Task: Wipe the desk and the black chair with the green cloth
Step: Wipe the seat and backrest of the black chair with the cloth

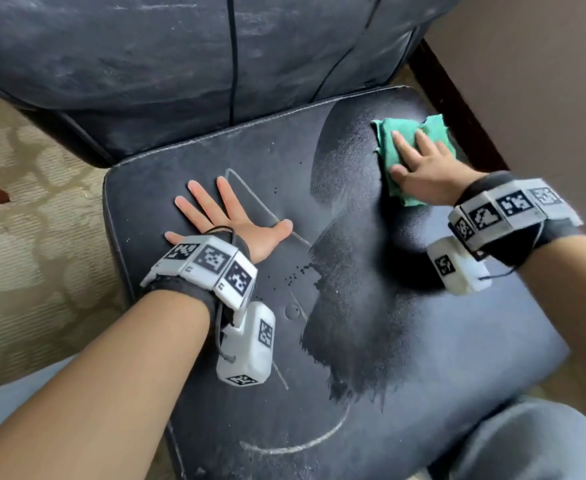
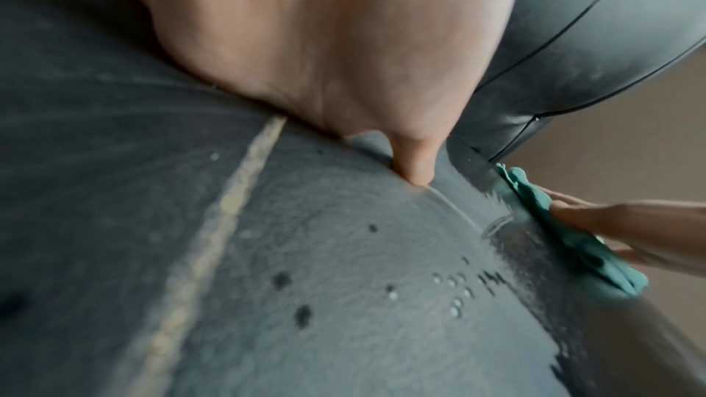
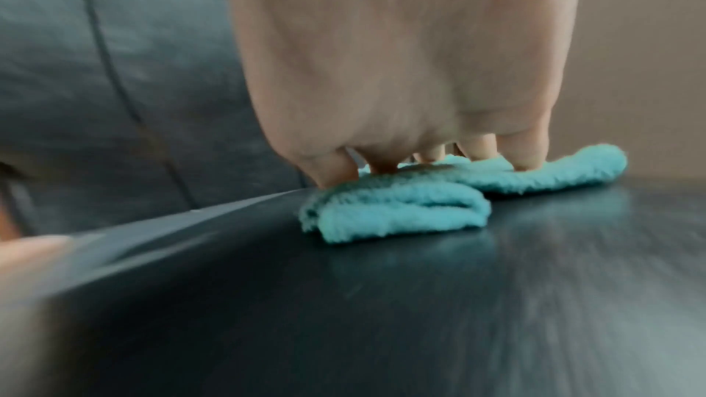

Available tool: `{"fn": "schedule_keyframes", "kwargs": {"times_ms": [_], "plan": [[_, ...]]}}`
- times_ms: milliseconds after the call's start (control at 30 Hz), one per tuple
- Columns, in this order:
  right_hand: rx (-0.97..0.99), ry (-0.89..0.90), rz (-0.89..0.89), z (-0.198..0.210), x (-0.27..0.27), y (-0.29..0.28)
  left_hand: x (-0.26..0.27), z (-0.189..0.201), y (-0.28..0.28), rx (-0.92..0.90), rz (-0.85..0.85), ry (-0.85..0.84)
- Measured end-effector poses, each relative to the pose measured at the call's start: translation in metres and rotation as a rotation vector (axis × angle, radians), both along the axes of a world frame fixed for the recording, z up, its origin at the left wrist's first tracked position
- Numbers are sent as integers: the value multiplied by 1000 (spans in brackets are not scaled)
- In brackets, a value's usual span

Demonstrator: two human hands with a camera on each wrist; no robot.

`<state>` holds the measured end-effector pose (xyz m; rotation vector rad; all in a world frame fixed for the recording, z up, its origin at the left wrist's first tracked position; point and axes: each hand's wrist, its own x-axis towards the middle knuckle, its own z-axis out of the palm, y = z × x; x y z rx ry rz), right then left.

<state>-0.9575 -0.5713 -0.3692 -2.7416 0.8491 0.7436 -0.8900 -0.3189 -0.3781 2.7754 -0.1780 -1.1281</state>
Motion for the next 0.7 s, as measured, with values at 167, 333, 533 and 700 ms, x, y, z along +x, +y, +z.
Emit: {"fn": "schedule_keyframes", "kwargs": {"times_ms": [167,333,533,700], "plan": [[86,64,276,4,-45,56,-1,-2,0,-10,0,-23],[96,90,257,8,-14,57,-1,-5,0,-20,7,-48],[49,-15,177,2,67,58,1,-8,-1,-19,15,-67],[42,-39,129,-2,105,58,0,-10,-2,-22,22,-91]]}}
